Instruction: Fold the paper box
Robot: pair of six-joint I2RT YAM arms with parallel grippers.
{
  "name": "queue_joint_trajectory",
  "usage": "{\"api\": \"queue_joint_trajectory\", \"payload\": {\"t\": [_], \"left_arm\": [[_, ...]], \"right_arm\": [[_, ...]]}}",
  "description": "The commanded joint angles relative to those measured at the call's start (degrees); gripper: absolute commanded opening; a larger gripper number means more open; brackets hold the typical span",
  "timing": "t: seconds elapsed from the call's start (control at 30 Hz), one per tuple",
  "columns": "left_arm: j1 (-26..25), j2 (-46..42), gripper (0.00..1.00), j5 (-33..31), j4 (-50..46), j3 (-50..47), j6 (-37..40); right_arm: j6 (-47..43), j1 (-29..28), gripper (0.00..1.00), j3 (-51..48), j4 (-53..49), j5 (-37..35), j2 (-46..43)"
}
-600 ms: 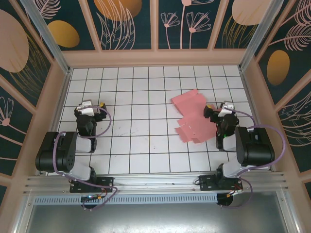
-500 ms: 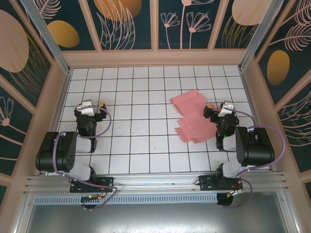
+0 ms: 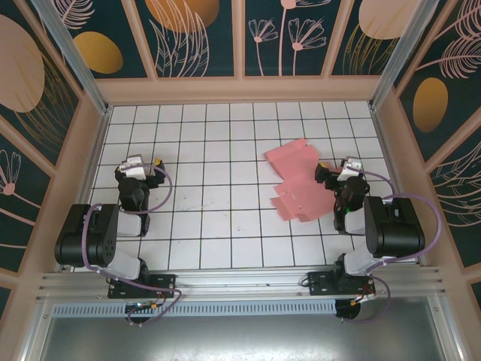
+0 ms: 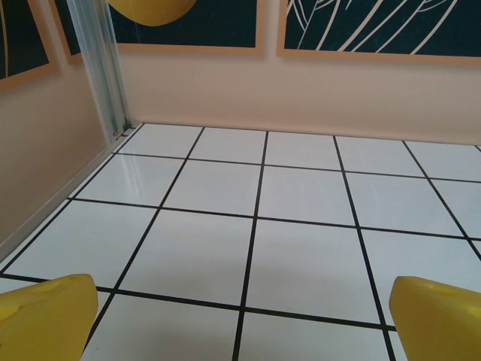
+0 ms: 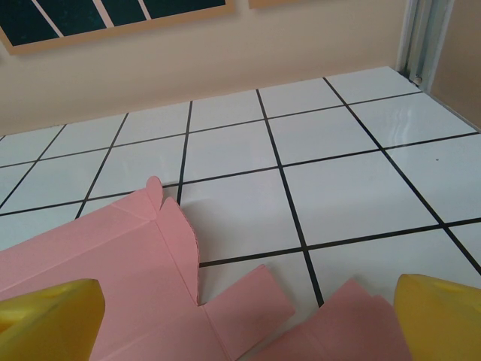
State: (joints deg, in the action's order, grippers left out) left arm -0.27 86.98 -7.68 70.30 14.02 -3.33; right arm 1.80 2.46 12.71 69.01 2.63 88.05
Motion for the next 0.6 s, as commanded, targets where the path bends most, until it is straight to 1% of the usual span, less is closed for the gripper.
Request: {"api": "queue_joint_trajectory", "payload": {"t": [0.0,0.07,0.13,0.2,0.23,0.3,0.37,0.4,0.43,0.5,0.57], "left_arm": [[0.16,0.04,0.99,0.91,1.99,-0.23,-1.06],[0.19,-0.22,0.99,1.44,2.21,-0.4,-0.8],[0.1,-1.52,0.99,3.04,2.07,-0.89,-0.1],[0.1,-5.13,0.99,1.82,0.72,-1.75,-0.55],[0.1,-7.23,0.99,1.71,-1.43,-1.54,-0.67],[-0.11,-12.22,0.99,2.2,-9.64,0.31,-0.78],[-0.89,-15.59,0.99,0.43,-18.2,3.7,-3.83],[-1.59,-16.84,0.99,-0.02,-20.35,4.77,-5.56],[-2.45,-17.67,0.99,-0.59,-21.51,5.55,-6.81],[-5.97,-18.38,0.99,-2.82,-25.13,8.21,-9.06],[-8.52,-17.02,0.99,-3.21,-30.73,12.9,-14.25]], "right_arm": [[-0.84,-0.39,0.99,0.96,1.84,-1.19,0.1],[-0.84,-0.37,0.99,0.89,1.94,-1.27,0.06],[-0.43,-0.82,0.99,1.0,1.17,-3.18,-0.68],[-0.22,-0.95,0.99,1.42,-1.28,-4.4,-3.33],[-0.21,-0.98,0.99,1.6,-2.93,-4.48,-4.53],[0.61,-1.26,0.99,2.82,-8.5,-6.17,-7.91],[1.62,-1.23,0.99,3.96,-13.58,-7.27,-11.03],[1.91,-1.42,0.99,4.0,-14.56,-7.58,-12.55],[2.42,-1.54,0.99,4.08,-15.52,-7.96,-13.85],[4.27,-1.71,0.99,5.13,-19.15,-8.07,-16.59],[6.61,-1.92,0.99,6.87,-23.85,-7.7,-19.38]]}}
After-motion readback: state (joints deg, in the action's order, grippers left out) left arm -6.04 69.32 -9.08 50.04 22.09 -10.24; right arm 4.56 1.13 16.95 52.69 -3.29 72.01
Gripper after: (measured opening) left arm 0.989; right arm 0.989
